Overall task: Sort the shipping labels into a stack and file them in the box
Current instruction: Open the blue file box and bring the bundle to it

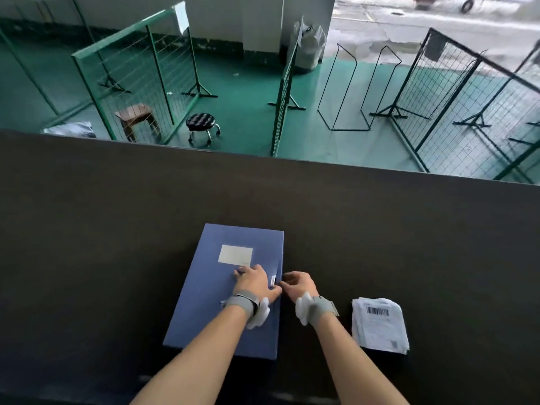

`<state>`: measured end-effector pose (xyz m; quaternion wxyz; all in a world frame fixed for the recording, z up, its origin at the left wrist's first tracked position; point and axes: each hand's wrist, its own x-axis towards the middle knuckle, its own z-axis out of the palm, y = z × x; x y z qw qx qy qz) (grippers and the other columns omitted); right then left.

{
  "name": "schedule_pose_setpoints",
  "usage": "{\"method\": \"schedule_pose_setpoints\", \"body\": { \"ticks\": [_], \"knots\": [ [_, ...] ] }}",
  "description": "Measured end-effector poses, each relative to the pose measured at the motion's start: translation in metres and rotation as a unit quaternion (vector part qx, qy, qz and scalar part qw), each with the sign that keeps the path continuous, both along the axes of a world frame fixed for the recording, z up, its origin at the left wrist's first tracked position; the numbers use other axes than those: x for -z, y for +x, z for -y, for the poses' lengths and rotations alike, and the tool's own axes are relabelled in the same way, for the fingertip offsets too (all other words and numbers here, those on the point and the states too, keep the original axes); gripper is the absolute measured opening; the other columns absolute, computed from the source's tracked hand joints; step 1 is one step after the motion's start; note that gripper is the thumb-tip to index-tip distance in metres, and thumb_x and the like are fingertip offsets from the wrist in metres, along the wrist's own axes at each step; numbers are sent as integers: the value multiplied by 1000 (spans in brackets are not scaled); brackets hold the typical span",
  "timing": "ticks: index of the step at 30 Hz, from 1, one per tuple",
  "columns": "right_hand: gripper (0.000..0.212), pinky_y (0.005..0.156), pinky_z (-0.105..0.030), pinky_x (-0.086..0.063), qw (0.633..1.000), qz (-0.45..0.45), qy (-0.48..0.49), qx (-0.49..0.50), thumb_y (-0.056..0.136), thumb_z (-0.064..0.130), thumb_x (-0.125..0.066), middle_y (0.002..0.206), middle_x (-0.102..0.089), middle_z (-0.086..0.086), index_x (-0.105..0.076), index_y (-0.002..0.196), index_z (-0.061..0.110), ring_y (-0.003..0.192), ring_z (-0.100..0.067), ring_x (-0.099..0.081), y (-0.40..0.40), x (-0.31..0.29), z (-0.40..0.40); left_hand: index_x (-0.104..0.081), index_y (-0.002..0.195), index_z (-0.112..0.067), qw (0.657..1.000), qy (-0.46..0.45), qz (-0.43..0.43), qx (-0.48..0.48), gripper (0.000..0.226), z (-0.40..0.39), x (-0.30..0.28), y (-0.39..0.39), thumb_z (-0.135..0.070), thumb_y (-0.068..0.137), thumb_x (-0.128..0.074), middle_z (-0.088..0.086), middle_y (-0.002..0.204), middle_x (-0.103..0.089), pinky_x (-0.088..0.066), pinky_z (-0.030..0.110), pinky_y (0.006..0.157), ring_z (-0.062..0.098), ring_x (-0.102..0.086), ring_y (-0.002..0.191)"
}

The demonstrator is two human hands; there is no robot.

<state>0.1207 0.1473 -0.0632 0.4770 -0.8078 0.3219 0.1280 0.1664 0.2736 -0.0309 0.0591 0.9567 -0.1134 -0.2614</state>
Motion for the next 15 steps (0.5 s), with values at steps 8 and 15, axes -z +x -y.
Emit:
{"method": "schedule_pose_setpoints", "body": {
  "ticks": [8,15],
  "knots": [
    [30,71,-25,-48,998,-41,-46,4,85,17,-67,102,-68,-6,-65,112,5,85,-17,-60,13,-19,-16,-33,96,-17,985,-149,-76,37,12,-39,-47,40,-22,87,-40,5,68,-53,-41,36,68,22,-47,59],
    [8,76,-34,-51,993,-52,-100,25,88,5,-57,101,-61,-10,-53,95,6,88,-25,-59,20,-25,-44,-30,117,-15,959,-262,-4,-108,46,-140,-95,88,-11,77,-52,7,101,-55,-45,30,64,21,-56,78]
  ]
}}
